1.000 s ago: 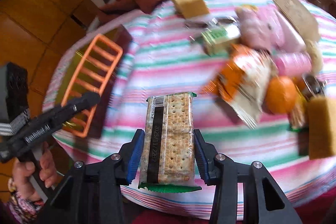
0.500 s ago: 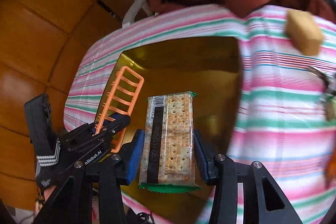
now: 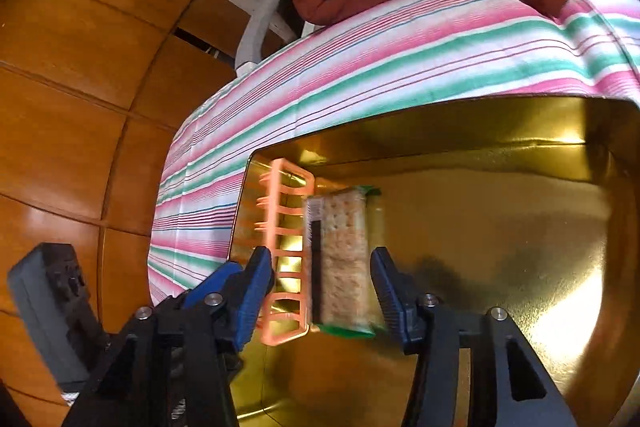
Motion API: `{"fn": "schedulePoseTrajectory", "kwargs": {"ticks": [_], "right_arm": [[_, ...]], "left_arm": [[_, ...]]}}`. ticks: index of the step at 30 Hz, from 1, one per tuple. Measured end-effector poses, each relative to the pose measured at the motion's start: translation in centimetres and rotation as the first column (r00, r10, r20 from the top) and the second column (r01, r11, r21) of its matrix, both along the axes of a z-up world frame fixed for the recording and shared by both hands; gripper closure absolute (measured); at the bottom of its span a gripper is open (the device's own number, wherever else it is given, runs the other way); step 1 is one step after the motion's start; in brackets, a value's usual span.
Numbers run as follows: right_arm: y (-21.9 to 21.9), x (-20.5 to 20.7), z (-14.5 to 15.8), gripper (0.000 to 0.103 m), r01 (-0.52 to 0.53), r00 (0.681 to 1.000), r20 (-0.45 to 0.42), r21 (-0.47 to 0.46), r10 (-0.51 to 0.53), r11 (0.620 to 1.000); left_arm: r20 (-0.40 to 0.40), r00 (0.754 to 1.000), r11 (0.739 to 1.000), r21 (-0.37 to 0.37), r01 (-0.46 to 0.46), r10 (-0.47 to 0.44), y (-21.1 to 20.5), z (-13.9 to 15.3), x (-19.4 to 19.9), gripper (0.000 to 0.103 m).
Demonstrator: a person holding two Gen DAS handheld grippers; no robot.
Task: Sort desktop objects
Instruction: 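Carry the orange rack and cracker packet over the gold tray with both tools, then open both tools to drop the rack and crackers into the tray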
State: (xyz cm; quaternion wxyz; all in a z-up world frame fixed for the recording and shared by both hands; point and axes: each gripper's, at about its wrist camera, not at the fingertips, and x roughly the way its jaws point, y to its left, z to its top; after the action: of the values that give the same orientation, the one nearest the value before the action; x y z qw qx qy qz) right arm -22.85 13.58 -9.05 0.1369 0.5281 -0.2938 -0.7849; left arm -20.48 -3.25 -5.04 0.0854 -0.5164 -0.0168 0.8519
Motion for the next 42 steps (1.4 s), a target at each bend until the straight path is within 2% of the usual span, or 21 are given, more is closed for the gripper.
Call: {"fn": "schedulePoseTrajectory", "kwargs": {"ticks": [2, 5, 7, 9, 13, 19, 23, 25, 26, 27, 29, 32, 34, 38, 42], "right_arm": [[0.4, 0.6, -0.1, 0.050, -0.014, 1.000, 0.009, 0.021, 0.014, 1.000], [0.7, 1.3, -0.5, 0.063, -0.048, 0.998, 0.048, 0.031, 0.047, 0.998], [0.1, 1.2, -1.3, 0.068, -0.074, 0.995, 0.073, 0.057, 0.069, 0.996], [-0.8, 1.0, -2.1, 0.075, -0.088, 0.993, 0.084, 0.061, 0.083, 0.994], [-2.2, 0.5, -3.3, 0.082, -0.090, 0.992, 0.089, 0.065, 0.084, 0.994], [-2.5, -0.7, -4.3, 0.080, -0.044, 0.998, 0.044, -0.018, 0.045, 0.999], [-0.7, 0.7, -2.1, 0.078, -0.034, 0.999, -0.001, -0.044, 0.034, 0.998], [0.4, 2.1, -0.3, 0.068, -0.038, 0.999, -0.034, -0.036, 0.037, 0.999], [0.7, 2.6, 0.4, 0.058, -0.035, 0.998, -0.048, -0.027, 0.034, 0.999], [1.3, 3.5, 1.5, 0.050, -0.032, 0.997, -0.073, -0.016, 0.031, 0.999], [2.1, 5.5, 3.4, 0.046, -0.039, 0.991, -0.131, 0.010, 0.040, 0.999], [3.8, 7.9, 5.8, 0.045, -0.043, 0.979, -0.196, 0.076, 0.058, 0.996], [5.8, 10.5, 7.1, 0.044, -0.038, 0.971, -0.229, 0.125, 0.066, 0.991], [8.5, 13.6, 7.6, 0.044, -0.013, 0.969, -0.243, 0.161, 0.053, 0.987], [12.4, 17.0, 7.6, 0.044, 0.034, 0.971, -0.240, 0.189, 0.012, 0.981]], "left_arm": [[-0.021, 1.000, 1.000, -0.011, -0.003, 0.003, -0.5, 0.2, 0.9, 0.063], [-0.022, 1.000, 0.998, -0.060, 0.013, -0.014, -0.4, -0.1, 1.6, 0.064], [-0.023, 0.999, 0.992, -0.122, 0.020, -0.023, 0.0, -0.7, 1.8, 0.068], [-0.021, 1.000, 0.985, -0.171, 0.005, -0.009, 0.1, -1.2, 1.5, 0.071], [-0.039, 0.999, 0.975, -0.221, -0.035, 0.027, 0.0, -1.8, 0.3, 0.071], [-0.061, 0.988, 0.987, -0.076, -0.144, 0.140, -1.8, -0.4, 0.4, 0.071], [-0.109, 0.980, 0.985, -0.026, -0.173, 0.169, -2.4, 1.2, 2.2, 0.071], [-0.092, 0.979, 0.983, 0.037, -0.178, 0.180, -2.4, 1.5, 3.1, 0.071], [-0.076, 0.981, 0.982, 0.073, -0.173, 0.179, -2.1, 1.6, 3.6, 0.071], [-0.064, 0.983, 0.982, 0.093, -0.166, 0.172, -1.7, 1.7, 3.9, 0.071], [-0.062, 0.987, 0.982, 0.125, -0.142, 0.151, -0.5, 2.0, 5.1, 0.071], [-0.070, 0.993, 0.983, 0.167, -0.081, 0.094, 1.7, 2.4, 6.9, 0.070], [-0.072, 0.996, 0.980, 0.194, -0.035, 0.050, 3.4, 2.7, 8.1, 0.066], [-0.074, 0.996, 0.974, 0.219, 0.059, -0.044, 7.4, 3.0, 10.4, 0.065], [-0.082, 0.989, 0.968, 0.211, 0.137, -0.122, 11.3, 3.1, 12.1, 0.063]]}}
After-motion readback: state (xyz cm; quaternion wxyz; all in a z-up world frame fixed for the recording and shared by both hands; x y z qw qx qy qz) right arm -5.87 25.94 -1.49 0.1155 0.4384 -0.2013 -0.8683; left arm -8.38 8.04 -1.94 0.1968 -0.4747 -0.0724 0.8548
